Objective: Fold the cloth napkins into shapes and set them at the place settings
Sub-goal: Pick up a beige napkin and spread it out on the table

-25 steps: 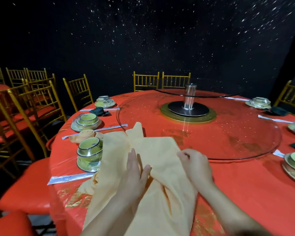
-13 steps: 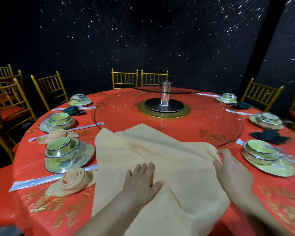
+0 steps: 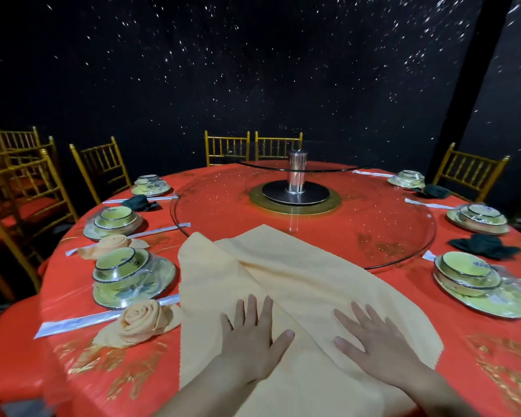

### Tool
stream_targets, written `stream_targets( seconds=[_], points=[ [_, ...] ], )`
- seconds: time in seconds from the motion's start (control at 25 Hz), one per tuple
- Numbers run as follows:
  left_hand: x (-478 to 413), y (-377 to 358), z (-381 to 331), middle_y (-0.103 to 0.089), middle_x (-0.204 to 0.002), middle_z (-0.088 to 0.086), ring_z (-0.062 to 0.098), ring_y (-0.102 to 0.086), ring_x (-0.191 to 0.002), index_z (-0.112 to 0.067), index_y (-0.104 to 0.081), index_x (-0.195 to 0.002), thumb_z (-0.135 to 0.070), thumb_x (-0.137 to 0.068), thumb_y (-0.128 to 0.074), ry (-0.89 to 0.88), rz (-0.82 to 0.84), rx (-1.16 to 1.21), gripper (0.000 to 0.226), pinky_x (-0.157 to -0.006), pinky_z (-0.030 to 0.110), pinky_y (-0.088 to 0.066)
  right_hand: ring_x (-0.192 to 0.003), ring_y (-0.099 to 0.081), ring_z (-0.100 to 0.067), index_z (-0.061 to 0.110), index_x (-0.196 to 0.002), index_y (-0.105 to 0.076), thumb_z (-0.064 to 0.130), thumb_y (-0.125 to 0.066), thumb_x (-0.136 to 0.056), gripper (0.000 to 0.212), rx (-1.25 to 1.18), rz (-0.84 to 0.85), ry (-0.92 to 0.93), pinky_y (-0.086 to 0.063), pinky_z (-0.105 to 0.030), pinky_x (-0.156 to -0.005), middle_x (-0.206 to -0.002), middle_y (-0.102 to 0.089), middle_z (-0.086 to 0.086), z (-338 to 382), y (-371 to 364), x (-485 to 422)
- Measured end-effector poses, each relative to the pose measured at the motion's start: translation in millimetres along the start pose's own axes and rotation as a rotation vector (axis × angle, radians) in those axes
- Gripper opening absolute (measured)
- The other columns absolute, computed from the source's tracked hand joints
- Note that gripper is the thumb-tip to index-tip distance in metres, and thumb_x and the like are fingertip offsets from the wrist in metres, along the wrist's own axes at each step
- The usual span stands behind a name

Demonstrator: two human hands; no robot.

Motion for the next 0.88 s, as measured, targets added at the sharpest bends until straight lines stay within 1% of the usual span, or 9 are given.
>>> stream_targets(
  seconds=[0.12, 0.32, 0.4, 0.48, 0.52, 0.6, 0.68, 0.72, 0.88],
  points=[
    [7, -4, 6, 0.019, -0.156, 0.01, 0.031, 0.022, -0.141, -0.026, 0.016, -0.148, -0.072, -0.087, -0.012, 0.036, 0.029, -0.031, 0.082, -0.111, 0.059, 0.01, -0.144, 0.014, -0.016, 0.055, -0.142, 0.004, 0.091, 0.029, -0.036, 0.115, 0.038, -0.003, -0.078, 0.002, -0.04, -0.116, -0.157, 0.013, 0.01, -17, 0, 6],
    [16, -6, -4, 0.016, -0.157, 0.008, 0.028, 0.019, -0.143, -0.027, 0.007, -0.15, -0.072, -0.087, -0.009, 0.011, 0.07, -0.065, 0.079, -0.113, 0.055, 0.003, -0.145, 0.012, -0.017, 0.054, -0.142, 0.004, 0.083, 0.012, -0.054, 0.094, 0.023, 0.01, -0.194, 0.001, -0.042, -0.117, -0.158, 0.011, 0.009, -55, 6, 20],
    [22, -1, -13, 0.001, -0.158, 0.006, 0.027, 0.004, -0.144, -0.032, -0.009, -0.149, -0.07, -0.088, -0.011, -0.024, 0.044, -0.074, 0.072, -0.111, 0.051, -0.006, -0.145, 0.01, -0.018, 0.054, -0.143, 0.002, 0.084, 0.007, -0.057, 0.091, 0.015, 0.015, -0.235, 0.0, -0.042, -0.117, -0.158, 0.009, 0.008, -72, 9, 25],
    [26, 18, -23, -0.031, -0.144, 0.003, 0.024, -0.022, -0.134, -0.034, -0.038, -0.13, -0.068, -0.088, -0.018, -0.095, -0.114, -0.08, 0.057, -0.102, 0.043, -0.019, -0.146, 0.007, -0.019, 0.051, -0.144, 0.0, 0.083, 0.0, -0.062, 0.088, 0.019, 0.017, -0.284, -0.001, -0.044, -0.117, -0.159, 0.006, 0.005, -84, 15, 28],
    [29, 29, -25, -0.038, -0.134, -0.002, 0.022, -0.028, -0.128, -0.032, -0.043, -0.119, -0.067, -0.088, -0.023, -0.13, -0.208, -0.079, 0.051, -0.096, 0.038, -0.022, -0.146, 0.006, -0.02, 0.05, -0.145, -0.002, 0.082, -0.002, -0.065, 0.086, 0.026, 0.005, -0.299, -0.001, -0.044, -0.117, -0.159, 0.004, 0.003, -86, 18, 29],
    [27, 32, -23, -0.03, -0.144, -0.002, 0.025, -0.021, -0.135, -0.036, -0.039, -0.127, -0.066, -0.088, -0.026, -0.165, -0.251, -0.08, 0.051, -0.098, 0.038, -0.018, -0.146, 0.005, -0.023, 0.048, -0.146, -0.003, 0.081, -0.007, -0.072, 0.08, 0.03, -0.017, -0.302, -0.002, -0.046, -0.116, -0.159, 0.003, 0.001, -79, 20, 32],
    [23, 12, -13, -0.008, -0.158, 0.0, 0.03, -0.002, -0.143, -0.037, -0.018, -0.146, -0.067, -0.089, -0.022, -0.122, -0.104, -0.118, 0.064, -0.111, 0.046, -0.009, -0.146, 0.006, -0.025, 0.05, -0.145, -0.003, 0.083, -0.005, -0.069, 0.083, 0.025, 0.006, -0.273, -0.001, -0.047, -0.116, -0.159, 0.004, 0.001, -66, 14, 35],
    [25, 6, -10, -0.004, -0.158, 0.0, 0.032, 0.0, -0.143, -0.035, -0.012, -0.148, -0.068, -0.089, -0.02, -0.1, -0.058, -0.137, 0.068, -0.112, 0.048, -0.008, -0.146, 0.006, -0.025, 0.05, -0.145, -0.003, 0.085, -0.001, -0.063, 0.089, 0.028, 0.018, -0.255, -0.001, -0.047, -0.115, -0.159, 0.004, 0.001, -59, 10, 36],
    [47, 8, -20, -0.025, -0.148, -0.003, 0.029, -0.023, -0.131, -0.035, -0.02, -0.145, -0.07, -0.087, -0.018, -0.116, -0.139, -0.162, 0.067, -0.1, 0.045, -0.023, -0.146, 0.004, -0.015, 0.045, -0.146, -0.009, 0.088, 0.023, -0.047, 0.112, 0.071, -0.126, -0.093, 0.0, -0.039, -0.116, -0.159, 0.0, 0.003, -25, 23, 45]
  ],
)
Point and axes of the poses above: each hand's wrist, its own x-axis away from the middle knuckle, its own y-axis out of the back of the hand, z = x × y, the point moved 10 cm from there along -x, towards the middle knuckle
